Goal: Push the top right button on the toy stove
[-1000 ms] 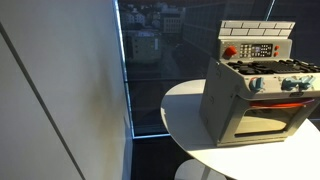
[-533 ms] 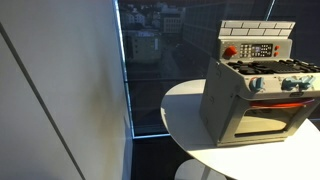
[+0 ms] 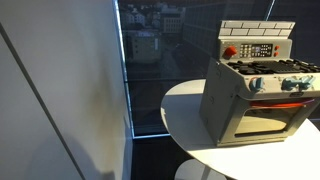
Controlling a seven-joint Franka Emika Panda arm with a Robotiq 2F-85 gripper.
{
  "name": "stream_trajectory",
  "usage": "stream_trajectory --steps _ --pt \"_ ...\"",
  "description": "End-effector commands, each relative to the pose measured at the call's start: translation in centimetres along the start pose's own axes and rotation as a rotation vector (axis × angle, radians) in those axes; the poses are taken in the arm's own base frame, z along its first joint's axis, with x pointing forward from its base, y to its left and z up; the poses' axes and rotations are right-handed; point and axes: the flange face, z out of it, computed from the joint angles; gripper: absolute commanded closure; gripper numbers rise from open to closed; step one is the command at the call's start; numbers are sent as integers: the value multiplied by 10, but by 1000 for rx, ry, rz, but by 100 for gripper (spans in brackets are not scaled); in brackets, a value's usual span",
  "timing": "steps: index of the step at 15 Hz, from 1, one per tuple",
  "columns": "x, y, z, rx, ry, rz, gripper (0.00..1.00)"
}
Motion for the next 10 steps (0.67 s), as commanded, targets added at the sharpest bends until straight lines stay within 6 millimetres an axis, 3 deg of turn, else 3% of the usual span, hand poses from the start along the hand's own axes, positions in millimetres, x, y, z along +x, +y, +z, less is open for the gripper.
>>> stream_trajectory --steps 1,10 --pt "32 9 1 -28 14 99 0" --pt "85 52 29 -44 6 275 0"
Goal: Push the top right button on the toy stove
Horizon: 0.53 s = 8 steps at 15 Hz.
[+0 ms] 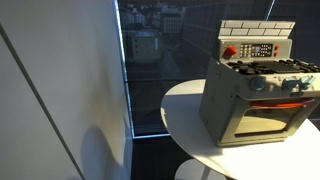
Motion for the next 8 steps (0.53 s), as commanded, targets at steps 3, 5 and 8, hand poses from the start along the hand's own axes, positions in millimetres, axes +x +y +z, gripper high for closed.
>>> stream_trajectory --steps 3,5,8 --pt "40 21 12 45 -19 69 0" --pt "49 27 20 64 -32 83 0" --pt "61 36 26 76 -59 93 0"
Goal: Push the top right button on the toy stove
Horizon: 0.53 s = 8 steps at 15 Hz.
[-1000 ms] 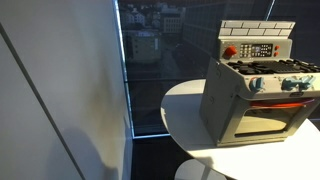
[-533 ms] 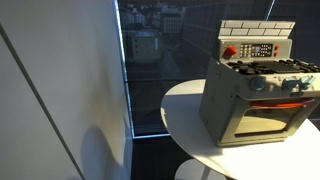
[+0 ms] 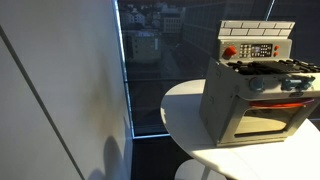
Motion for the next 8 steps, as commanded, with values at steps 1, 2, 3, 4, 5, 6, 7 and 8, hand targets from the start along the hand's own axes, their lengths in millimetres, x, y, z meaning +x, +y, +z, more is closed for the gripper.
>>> stream_trajectory --steps 1,2,3,4,5,6,7,8 --pt "18 3 -8 30 -19 8 0" --pt "8 4 2 7 -11 12 0" --pt "11 4 1 9 -10 16 0" --pt "12 4 0 11 -7 17 0" --pt "13 4 -1 12 -5 17 0" --pt "13 3 -1 13 -5 16 0" --pt "13 3 -1 13 -5 15 0" --pt "13 3 -1 13 -5 15 0"
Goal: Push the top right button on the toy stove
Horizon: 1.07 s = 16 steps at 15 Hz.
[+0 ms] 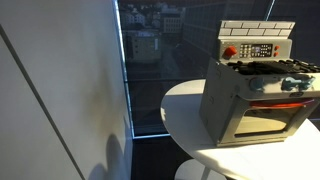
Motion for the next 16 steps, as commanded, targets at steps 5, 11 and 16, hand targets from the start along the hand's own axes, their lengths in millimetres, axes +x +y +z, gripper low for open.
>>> stream_trajectory --steps 5,11,16 --pt "9 -4 8 3 -10 26 0" --pt "42 -8 38 19 -70 50 0" --pt "74 -7 61 64 -88 94 0"
